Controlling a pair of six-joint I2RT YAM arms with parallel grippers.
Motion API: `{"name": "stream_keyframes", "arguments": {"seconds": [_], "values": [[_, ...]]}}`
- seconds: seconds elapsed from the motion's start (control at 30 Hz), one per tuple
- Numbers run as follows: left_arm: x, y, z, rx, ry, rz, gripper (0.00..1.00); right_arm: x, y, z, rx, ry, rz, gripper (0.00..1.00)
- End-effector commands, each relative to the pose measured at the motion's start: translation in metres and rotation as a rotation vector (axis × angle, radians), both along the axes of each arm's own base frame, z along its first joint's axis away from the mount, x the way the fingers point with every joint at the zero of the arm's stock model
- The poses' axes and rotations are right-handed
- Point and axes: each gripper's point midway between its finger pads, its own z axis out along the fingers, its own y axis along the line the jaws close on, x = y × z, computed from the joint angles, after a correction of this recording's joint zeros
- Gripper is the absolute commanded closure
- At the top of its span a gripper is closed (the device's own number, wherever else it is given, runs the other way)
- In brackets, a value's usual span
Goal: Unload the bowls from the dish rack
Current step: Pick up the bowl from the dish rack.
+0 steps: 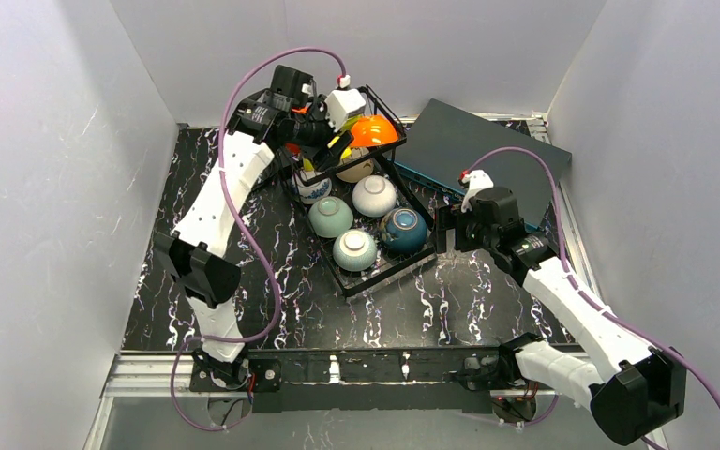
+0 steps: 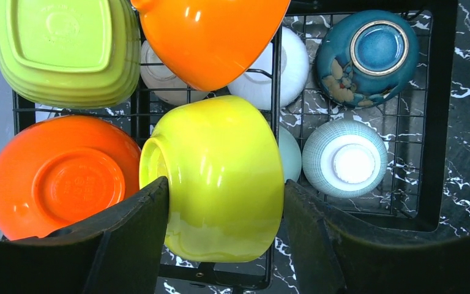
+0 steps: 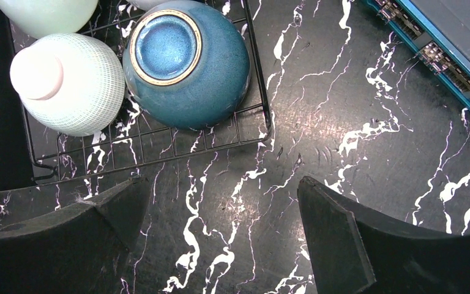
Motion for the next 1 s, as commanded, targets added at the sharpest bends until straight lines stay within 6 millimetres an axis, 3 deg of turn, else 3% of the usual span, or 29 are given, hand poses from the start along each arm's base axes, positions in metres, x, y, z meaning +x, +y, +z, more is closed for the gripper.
{"name": "stream_keyframes", "arguments": {"seconds": [0.0,0.4,0.97], "values": [[-0.014,0.011,0.011,0.053,-0.038,0.024,0.58,0.001,0.005,0.009,0.027,-0.045,0.024,0.01],[-0.014,0.009,0.035,0.097,-0.185,0.073,0.72,-0.002,0.008,0.011,0.053,-0.054,0.030,0.01],[0.001,0.024,0.072,0.086,-0.351,0.245,0.74,-0.005,0.018,0.015,0.110,-0.062,0.065,0.01]]}}
